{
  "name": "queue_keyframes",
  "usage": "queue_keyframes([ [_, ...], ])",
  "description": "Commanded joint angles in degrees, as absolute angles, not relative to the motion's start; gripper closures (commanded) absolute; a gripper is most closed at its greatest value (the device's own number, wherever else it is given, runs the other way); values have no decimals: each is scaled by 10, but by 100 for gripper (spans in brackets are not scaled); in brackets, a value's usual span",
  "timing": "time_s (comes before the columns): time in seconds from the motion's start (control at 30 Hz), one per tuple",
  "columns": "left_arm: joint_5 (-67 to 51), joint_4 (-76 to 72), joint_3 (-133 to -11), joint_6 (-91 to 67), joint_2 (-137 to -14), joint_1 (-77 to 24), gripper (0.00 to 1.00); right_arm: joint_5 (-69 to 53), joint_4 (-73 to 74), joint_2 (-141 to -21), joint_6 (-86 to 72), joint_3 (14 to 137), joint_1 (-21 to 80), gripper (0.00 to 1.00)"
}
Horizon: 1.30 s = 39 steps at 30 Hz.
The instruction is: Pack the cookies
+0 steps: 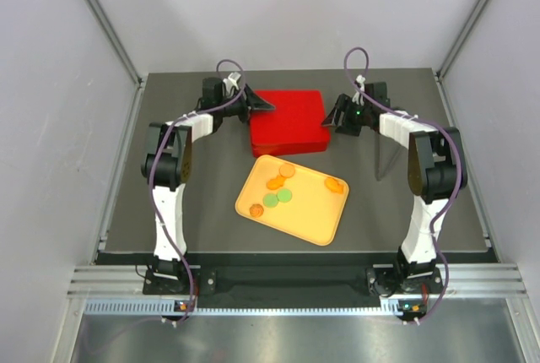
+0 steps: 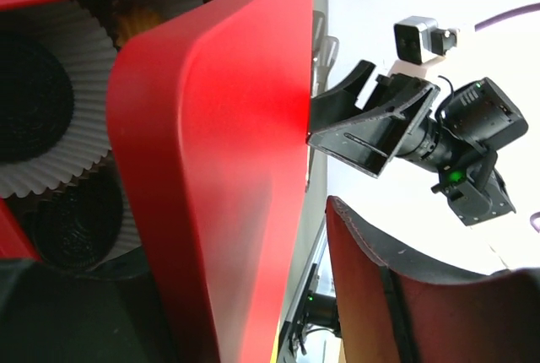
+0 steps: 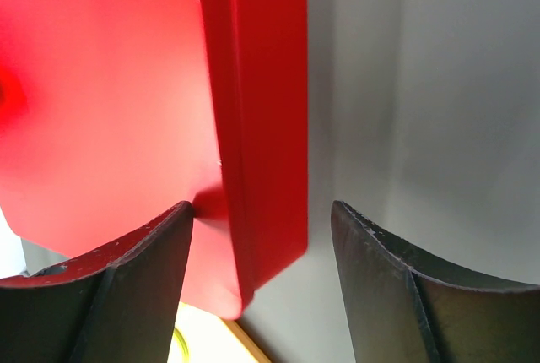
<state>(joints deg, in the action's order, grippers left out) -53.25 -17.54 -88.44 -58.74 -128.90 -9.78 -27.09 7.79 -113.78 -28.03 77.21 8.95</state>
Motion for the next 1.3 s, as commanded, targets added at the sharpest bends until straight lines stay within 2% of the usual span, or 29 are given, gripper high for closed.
queue_keyframes([
  [0.0,-513,-160,-891,-553,-1238,-79,45,-265,81,-1137,-261,783,94,34],
  [0.23,-515,-149,-894,-541,-1239,-74,41,-274,83,-1135,-252,787,102,31],
  [0.37,-517,-150,-891,-534,-1234,-73,34,-287,81,-1133,-245,794,108,29],
  [0.4,-516,-148,-890,-531,-1231,-73,1,-288,81,-1132,-243,795,110,29],
  [0.6,-504,-126,-890,-512,-1220,-69,1,-292,82,-1136,-239,806,121,27],
  [1.27,-479,-28,-874,-440,-1184,-39,10,-275,105,-1155,-233,846,139,29],
])
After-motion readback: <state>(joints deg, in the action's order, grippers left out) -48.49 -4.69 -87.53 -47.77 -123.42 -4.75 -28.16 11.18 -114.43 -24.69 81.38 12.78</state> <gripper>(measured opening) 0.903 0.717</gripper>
